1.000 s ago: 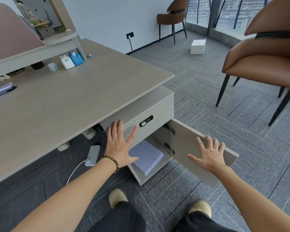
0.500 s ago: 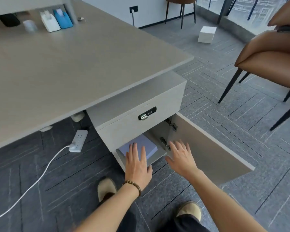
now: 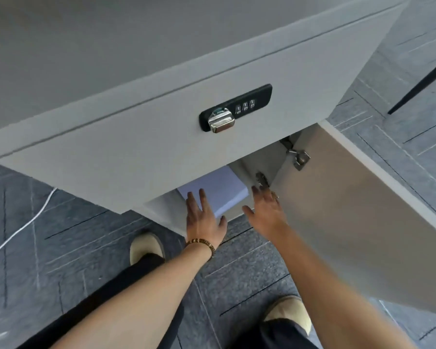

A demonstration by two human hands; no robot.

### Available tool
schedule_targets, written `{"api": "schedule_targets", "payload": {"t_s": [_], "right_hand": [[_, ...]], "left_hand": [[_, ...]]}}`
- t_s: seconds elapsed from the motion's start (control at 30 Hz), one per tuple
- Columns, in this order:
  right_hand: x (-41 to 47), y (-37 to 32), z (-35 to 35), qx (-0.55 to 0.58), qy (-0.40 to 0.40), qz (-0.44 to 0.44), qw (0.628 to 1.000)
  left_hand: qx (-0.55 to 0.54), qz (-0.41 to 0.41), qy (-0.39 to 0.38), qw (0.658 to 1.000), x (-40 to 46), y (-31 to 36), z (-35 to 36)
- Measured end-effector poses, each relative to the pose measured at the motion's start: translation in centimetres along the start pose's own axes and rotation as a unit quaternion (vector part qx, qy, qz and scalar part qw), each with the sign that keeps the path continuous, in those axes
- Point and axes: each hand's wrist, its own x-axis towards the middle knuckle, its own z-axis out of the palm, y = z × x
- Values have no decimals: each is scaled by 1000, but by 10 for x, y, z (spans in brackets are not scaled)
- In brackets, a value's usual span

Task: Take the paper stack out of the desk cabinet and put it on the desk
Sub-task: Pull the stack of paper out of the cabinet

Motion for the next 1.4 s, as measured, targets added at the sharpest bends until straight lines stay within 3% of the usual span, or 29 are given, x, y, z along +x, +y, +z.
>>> {"api": "schedule_targets", "payload": {"t_s": [0.43, 0.67, 1.0, 1.2, 1.4], "right_hand": [[73, 19, 71, 57, -85, 15, 995], [100, 24, 92, 61, -82, 25, 994], [124, 33, 111, 118, -54, 16, 991], [126, 37, 114, 98, -45, -14, 994], [111, 45, 111, 149, -41, 8, 988]], "left_hand": [[-69, -108, -63, 990, 47, -43, 67], [-70, -135, -57, 987, 63, -46, 92], [-137, -244, -55, 958, 89, -44, 107], [-155, -249, -36, 955, 92, -45, 113], [-143, -252, -32, 957, 78, -39, 116]]}}
